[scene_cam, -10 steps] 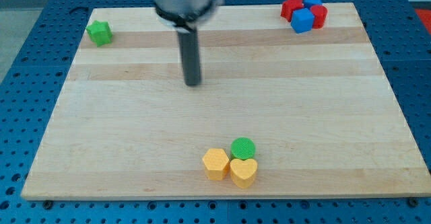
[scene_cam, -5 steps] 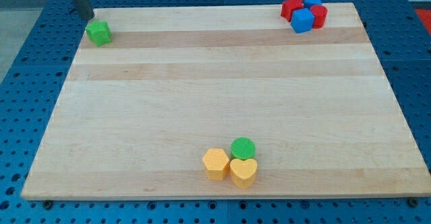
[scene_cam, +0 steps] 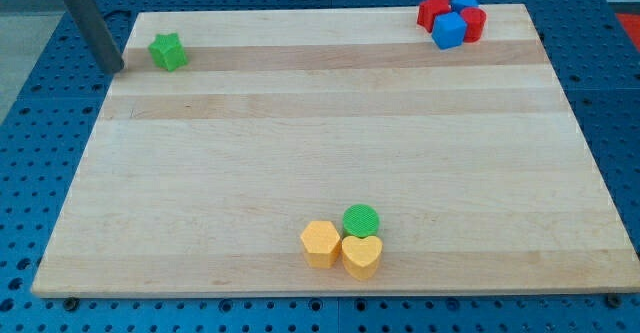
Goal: Push the green star into the group of blocks at the bottom center
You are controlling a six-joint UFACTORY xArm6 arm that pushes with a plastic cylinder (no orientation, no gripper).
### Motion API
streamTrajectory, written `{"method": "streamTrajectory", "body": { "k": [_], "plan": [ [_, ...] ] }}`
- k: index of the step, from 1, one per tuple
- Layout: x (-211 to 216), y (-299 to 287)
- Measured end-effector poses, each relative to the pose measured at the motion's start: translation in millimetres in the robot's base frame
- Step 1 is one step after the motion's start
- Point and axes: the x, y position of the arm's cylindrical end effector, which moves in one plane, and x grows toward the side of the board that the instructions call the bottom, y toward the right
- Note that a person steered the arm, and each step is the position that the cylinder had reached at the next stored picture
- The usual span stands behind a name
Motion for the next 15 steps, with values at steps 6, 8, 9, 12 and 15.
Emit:
{"method": "streamTrajectory", "body": {
  "k": [6, 8, 9, 12, 15],
  "plan": [
    [-58, 176],
    [19, 230],
    [61, 230],
    [-4, 189],
    [122, 226]
  ]
}}
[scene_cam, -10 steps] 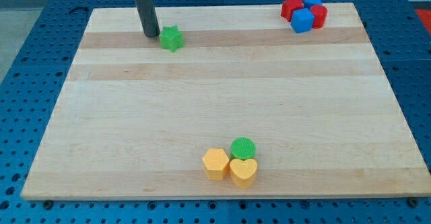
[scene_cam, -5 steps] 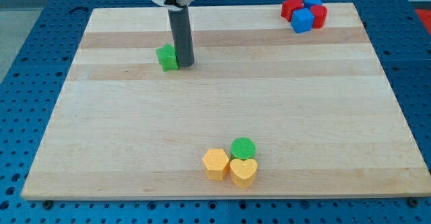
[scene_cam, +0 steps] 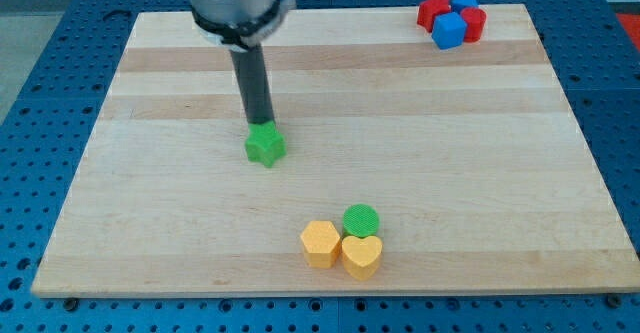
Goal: Push the green star into the group of blocks at the bottom center
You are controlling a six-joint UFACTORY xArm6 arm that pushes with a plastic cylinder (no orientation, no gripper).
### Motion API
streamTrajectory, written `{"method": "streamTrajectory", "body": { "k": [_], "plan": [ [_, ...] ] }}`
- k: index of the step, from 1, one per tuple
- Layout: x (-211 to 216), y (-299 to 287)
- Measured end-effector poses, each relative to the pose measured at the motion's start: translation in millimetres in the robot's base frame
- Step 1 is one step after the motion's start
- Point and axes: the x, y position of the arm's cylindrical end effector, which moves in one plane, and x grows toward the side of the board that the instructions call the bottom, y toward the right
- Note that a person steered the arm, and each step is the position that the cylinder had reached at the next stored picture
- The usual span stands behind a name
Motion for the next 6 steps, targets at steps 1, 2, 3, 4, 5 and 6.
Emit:
{"method": "streamTrajectory", "body": {
  "k": [1, 2, 3, 4, 5, 6],
  "plan": [
    [16, 14],
    [10, -5],
    [8, -41],
    [15, -46],
    [27, -14],
    [29, -4]
  ]
}}
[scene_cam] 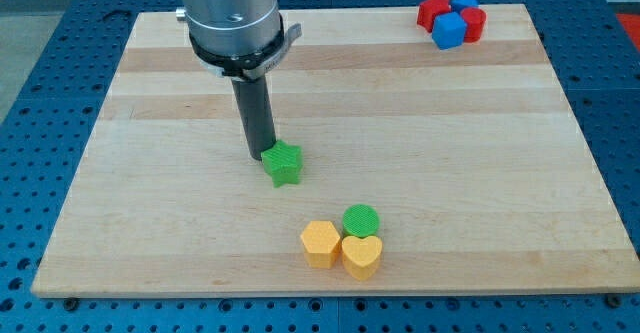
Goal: Push the green star into the group of blocks at the bottom center
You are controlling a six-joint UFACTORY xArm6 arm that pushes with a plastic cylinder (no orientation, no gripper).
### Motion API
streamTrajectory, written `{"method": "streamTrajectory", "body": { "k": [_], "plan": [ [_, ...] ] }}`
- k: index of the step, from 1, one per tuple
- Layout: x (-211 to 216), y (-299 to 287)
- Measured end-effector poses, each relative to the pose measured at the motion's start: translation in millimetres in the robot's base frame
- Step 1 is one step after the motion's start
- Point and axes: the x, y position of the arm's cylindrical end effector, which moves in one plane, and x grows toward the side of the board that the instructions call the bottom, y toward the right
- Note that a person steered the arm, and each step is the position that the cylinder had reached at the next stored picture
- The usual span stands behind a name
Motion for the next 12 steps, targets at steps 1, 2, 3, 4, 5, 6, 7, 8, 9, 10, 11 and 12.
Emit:
{"method": "streamTrajectory", "body": {
  "k": [1, 2, 3, 4, 5, 6, 7, 8, 9, 10, 11, 12],
  "plan": [
    [-12, -14],
    [-11, -5],
    [18, 17],
    [47, 35],
    [58, 37],
    [51, 27],
    [24, 18],
    [18, 32],
    [33, 44],
    [56, 44],
    [67, 44],
    [69, 44]
  ]
}}
